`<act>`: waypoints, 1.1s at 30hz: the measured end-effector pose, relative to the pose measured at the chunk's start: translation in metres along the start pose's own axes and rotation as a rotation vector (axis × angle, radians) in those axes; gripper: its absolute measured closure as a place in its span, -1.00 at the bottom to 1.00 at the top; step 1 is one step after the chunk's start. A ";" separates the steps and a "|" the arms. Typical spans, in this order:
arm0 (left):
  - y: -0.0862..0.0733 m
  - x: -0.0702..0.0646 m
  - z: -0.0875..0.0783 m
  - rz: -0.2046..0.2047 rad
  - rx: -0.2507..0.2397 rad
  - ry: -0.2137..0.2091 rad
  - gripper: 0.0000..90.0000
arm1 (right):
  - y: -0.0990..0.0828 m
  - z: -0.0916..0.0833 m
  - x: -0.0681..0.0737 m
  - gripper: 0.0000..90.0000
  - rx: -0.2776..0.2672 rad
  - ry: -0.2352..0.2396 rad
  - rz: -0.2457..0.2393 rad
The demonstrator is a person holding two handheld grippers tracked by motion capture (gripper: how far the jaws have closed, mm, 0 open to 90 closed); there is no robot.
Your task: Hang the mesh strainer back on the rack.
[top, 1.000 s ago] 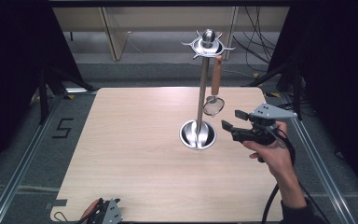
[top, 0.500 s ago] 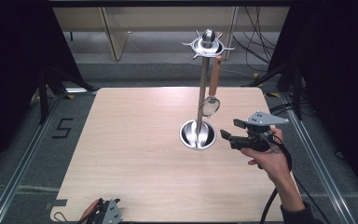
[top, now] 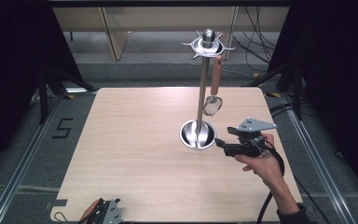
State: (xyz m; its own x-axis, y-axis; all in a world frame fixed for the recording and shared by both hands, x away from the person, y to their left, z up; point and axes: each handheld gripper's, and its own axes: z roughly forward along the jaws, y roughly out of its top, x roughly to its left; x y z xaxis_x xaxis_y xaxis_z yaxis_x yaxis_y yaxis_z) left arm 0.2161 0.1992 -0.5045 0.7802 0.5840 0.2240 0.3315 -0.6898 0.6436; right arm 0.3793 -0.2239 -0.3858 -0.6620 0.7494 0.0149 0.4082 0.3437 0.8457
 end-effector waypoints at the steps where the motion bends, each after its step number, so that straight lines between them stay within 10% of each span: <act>1: 0.000 0.000 0.000 0.001 0.000 0.001 -0.63 | -0.001 0.002 0.000 -0.22 -0.013 -0.005 -0.010; 33: -0.001 0.000 0.001 0.005 0.006 0.000 -0.63 | -0.023 0.014 0.013 -0.23 0.079 0.059 -0.004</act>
State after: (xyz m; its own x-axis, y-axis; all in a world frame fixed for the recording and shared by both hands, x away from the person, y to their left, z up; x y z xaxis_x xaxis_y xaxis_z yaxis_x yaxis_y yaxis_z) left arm 0.2164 0.1991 -0.5056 0.7823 0.5800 0.2271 0.3305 -0.6956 0.6379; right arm 0.3699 -0.2143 -0.4126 -0.6988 0.7139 0.0446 0.4519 0.3922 0.8013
